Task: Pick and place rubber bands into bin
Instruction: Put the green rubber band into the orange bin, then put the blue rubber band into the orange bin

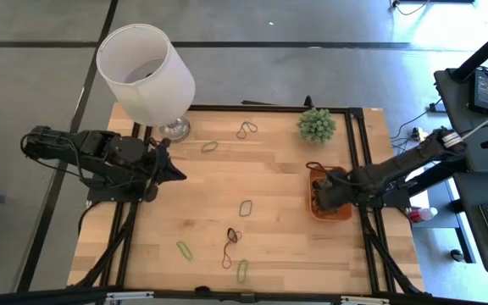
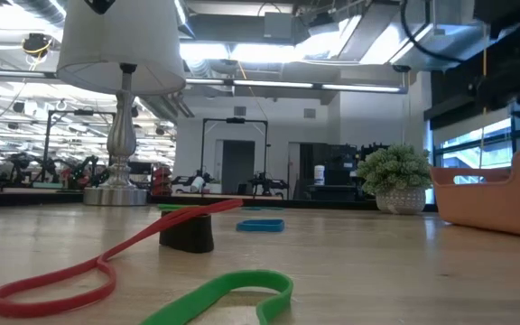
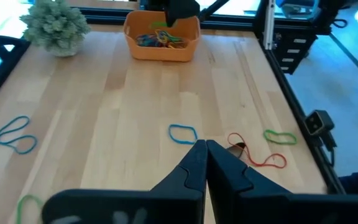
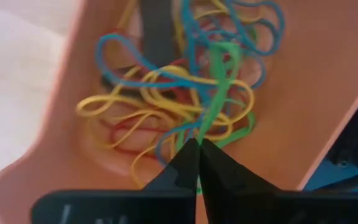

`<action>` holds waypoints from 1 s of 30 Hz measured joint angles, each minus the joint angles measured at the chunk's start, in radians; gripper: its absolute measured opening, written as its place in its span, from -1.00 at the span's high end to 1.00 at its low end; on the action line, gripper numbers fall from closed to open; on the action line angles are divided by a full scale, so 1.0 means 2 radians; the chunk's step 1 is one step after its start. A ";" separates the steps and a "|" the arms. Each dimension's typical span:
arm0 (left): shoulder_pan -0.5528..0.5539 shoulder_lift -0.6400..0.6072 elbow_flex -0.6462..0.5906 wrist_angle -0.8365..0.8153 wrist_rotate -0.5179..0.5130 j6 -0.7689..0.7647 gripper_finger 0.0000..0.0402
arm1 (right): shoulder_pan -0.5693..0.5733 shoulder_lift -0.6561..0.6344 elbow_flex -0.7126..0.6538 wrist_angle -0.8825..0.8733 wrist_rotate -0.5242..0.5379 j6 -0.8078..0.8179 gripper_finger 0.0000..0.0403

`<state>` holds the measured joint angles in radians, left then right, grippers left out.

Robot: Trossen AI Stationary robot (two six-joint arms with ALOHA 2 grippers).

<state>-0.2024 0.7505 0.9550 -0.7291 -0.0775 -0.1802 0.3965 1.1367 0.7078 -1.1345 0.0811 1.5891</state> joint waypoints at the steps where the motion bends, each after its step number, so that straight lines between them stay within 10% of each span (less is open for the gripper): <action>1: 0.000 0.000 0.000 0.000 -0.004 0.000 0.98 | -0.006 -0.001 -0.005 0.001 -0.001 0.000 0.91; 19: 0.000 0.000 0.000 0.000 -0.096 0.038 0.99 | -0.048 -0.022 0.009 -0.024 -0.012 -0.040 0.14; 30: 0.000 0.000 0.000 0.001 -0.097 0.066 0.98 | -0.047 -0.032 0.135 -0.065 0.067 -0.055 0.22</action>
<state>-0.2024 0.7502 0.9550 -0.7280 -0.2719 -0.0483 0.3016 1.0729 0.9784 -1.2649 0.2141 1.4782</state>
